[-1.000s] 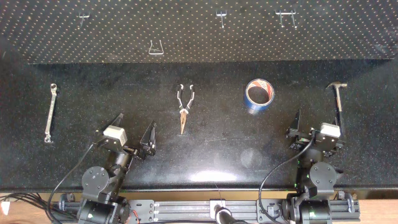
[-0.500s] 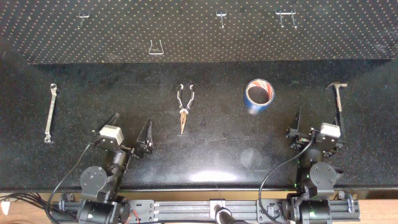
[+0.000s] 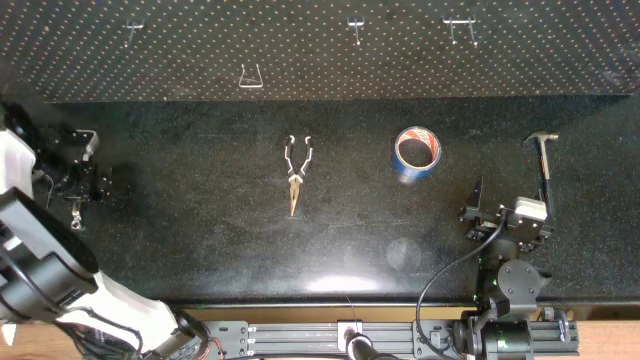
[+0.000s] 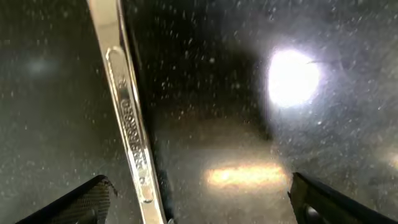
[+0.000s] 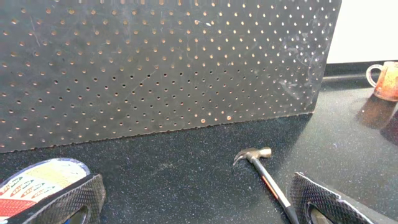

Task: Place Tools Onto Pegboard

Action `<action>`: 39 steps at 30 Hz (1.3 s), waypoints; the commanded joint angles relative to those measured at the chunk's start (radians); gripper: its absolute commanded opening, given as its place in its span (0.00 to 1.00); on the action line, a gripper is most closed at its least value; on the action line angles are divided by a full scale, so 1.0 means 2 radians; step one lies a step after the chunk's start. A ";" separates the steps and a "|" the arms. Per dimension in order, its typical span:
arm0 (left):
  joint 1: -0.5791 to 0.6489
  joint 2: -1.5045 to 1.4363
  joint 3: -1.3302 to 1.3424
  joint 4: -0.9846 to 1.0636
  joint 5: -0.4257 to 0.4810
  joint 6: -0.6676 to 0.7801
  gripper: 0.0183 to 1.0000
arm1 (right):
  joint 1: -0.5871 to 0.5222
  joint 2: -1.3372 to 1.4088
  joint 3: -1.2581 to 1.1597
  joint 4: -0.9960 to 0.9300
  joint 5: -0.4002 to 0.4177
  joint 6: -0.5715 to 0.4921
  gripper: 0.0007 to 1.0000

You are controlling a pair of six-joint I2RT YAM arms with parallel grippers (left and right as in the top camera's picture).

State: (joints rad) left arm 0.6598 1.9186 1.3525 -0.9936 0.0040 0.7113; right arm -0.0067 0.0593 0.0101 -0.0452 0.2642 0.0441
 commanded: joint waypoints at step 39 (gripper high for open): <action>-0.249 -0.415 -0.280 0.353 0.042 -0.300 0.01 | -0.003 -0.004 -0.003 -0.001 0.006 0.002 0.97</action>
State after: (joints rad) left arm 0.1699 1.0779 0.7887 -0.3050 0.0883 0.1215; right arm -0.0067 0.0589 0.0101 -0.0460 0.2638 0.0441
